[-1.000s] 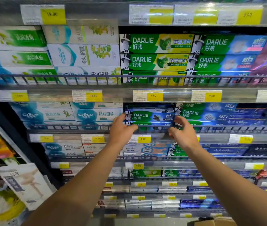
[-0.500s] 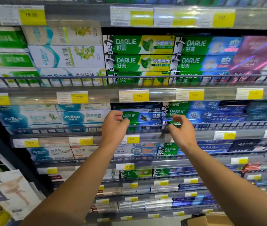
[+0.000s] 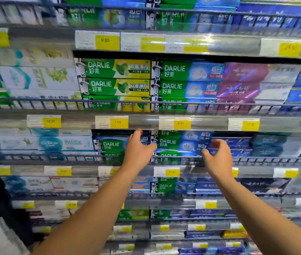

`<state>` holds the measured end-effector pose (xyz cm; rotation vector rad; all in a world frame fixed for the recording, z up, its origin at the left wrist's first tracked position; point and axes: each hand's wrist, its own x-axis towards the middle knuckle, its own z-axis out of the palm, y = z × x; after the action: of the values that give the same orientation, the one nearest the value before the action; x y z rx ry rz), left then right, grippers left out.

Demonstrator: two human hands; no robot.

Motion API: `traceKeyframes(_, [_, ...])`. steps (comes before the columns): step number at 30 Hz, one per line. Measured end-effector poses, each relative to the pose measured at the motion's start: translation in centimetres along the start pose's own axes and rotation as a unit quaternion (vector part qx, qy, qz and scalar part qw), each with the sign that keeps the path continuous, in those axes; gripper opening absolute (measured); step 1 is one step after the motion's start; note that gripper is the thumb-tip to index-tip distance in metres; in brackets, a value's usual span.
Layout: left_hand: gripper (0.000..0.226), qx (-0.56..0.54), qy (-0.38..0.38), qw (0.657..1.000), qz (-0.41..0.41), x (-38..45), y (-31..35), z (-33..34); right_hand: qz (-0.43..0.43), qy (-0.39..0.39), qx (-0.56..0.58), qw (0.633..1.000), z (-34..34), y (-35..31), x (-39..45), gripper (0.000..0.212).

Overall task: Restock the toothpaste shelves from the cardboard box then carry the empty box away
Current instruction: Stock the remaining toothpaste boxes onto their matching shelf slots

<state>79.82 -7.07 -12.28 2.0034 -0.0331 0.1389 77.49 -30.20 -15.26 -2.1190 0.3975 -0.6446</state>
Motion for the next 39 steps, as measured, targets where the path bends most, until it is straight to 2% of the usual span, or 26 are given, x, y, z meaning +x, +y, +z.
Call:
traceKeyframes(6, [0.080,0.019,-0.015,0.999,-0.047,0.5,1.3,2.0,-0.001,-0.085,-0.024,0.996,-0.6,0.6,2.7,0.055])
traceKeyframes(9, [0.087,-0.007,-0.014,0.998,-0.063,0.8,1.6,2.6,-0.012,-0.104,-0.016,0.994,-0.9,1.0,3.4,0.054])
traceKeyframes(12, [0.068,-0.036,-0.012,0.996,-0.078,0.8,2.4,3.2,-0.018,-0.126,-0.012,0.992,-1.1,1.6,4.2,0.053])
traceKeyframes(16, [0.045,-0.060,-0.003,0.994,-0.095,1.0,3.2,3.6,-0.023,-0.143,-0.018,0.989,-1.2,1.8,5.1,0.044])
traceKeyframes(19, [0.039,-0.042,0.005,0.996,-0.082,0.8,3.3,4.1,-0.025,-0.149,-0.022,0.988,-1.4,2.1,5.7,0.035])
traceKeyframes(23, [0.039,-0.009,0.015,0.998,-0.059,0.5,3.1,4.4,-0.019,-0.152,-0.021,0.988,-1.7,2.7,6.6,0.026])
traceKeyframes(28, [0.059,-0.010,0.034,0.998,-0.048,0.0,2.5,4.2,-0.011,-0.164,-0.010,0.986,-1.4,3.1,6.8,0.016])
traceKeyframes(33, [0.063,-0.012,0.049,0.997,-0.053,-0.4,2.6,3.9,-0.026,-0.179,-0.016,0.983,-1.5,3.1,6.3,0.022])
traceKeyframes(37, [0.066,0.013,0.082,0.995,-0.047,-1.3,2.5,4.0,-0.049,-0.164,0.010,0.985,-2.2,3.6,4.9,0.050])
traceKeyframes(39, [0.063,0.018,0.098,0.994,-0.048,-2.3,2.3,4.1,-0.057,-0.145,0.029,0.987,-2.7,4.0,3.6,0.051])
